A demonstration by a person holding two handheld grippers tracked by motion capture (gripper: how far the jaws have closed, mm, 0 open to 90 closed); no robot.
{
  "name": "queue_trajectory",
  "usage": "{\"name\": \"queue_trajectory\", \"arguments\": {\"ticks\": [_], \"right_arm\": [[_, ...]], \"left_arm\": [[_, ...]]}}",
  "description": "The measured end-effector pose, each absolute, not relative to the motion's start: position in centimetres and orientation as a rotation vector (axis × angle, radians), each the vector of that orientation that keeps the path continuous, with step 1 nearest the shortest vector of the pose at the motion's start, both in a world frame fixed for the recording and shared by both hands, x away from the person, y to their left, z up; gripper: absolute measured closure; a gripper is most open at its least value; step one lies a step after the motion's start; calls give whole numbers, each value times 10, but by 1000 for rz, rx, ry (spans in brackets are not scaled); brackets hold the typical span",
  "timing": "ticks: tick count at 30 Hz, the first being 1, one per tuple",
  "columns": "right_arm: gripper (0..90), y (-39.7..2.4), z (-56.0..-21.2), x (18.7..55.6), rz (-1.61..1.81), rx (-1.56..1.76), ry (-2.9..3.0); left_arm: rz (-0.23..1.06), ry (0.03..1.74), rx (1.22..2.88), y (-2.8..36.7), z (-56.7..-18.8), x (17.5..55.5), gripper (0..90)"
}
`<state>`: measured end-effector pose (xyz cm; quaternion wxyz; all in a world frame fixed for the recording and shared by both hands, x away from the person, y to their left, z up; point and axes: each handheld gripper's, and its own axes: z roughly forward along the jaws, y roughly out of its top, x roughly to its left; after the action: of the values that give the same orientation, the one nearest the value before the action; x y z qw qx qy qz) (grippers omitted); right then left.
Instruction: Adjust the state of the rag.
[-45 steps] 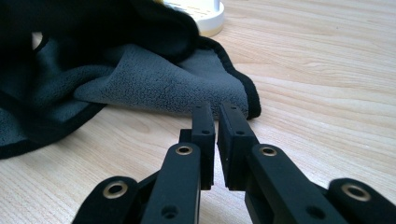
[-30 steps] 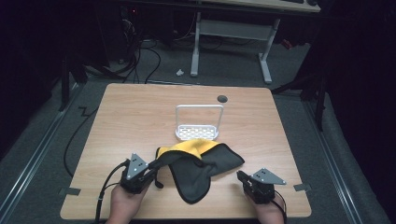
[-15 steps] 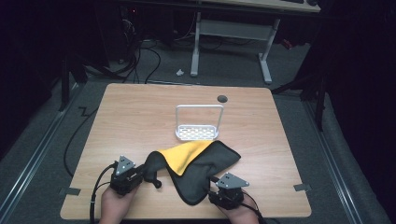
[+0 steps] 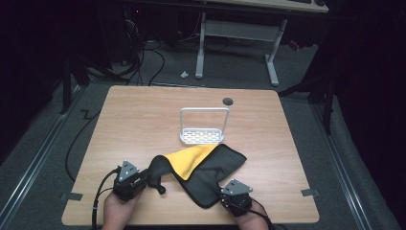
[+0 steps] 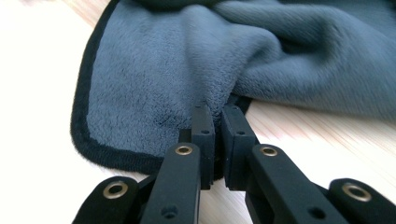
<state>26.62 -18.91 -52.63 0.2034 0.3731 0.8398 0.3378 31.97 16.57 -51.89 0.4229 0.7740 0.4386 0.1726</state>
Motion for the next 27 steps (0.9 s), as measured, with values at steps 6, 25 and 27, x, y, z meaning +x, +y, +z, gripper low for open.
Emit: {"name": "queue_trajectory", "arguments": {"ticks": [6, 25, 27], "right_arm": [[848, -228, -525, 264, 887, 1129, 2277], [718, -294, -525, 271, 766, 1298, 2085], [696, -296, -522, 267, 793, 1316, 2069]], "left_arm": [[426, 1088, 1932, 166, -518, 319, 804], [380, 1012, 1942, 147, -516, 311, 726], [390, 1038, 1927, 149, -513, 308, 574]]}}
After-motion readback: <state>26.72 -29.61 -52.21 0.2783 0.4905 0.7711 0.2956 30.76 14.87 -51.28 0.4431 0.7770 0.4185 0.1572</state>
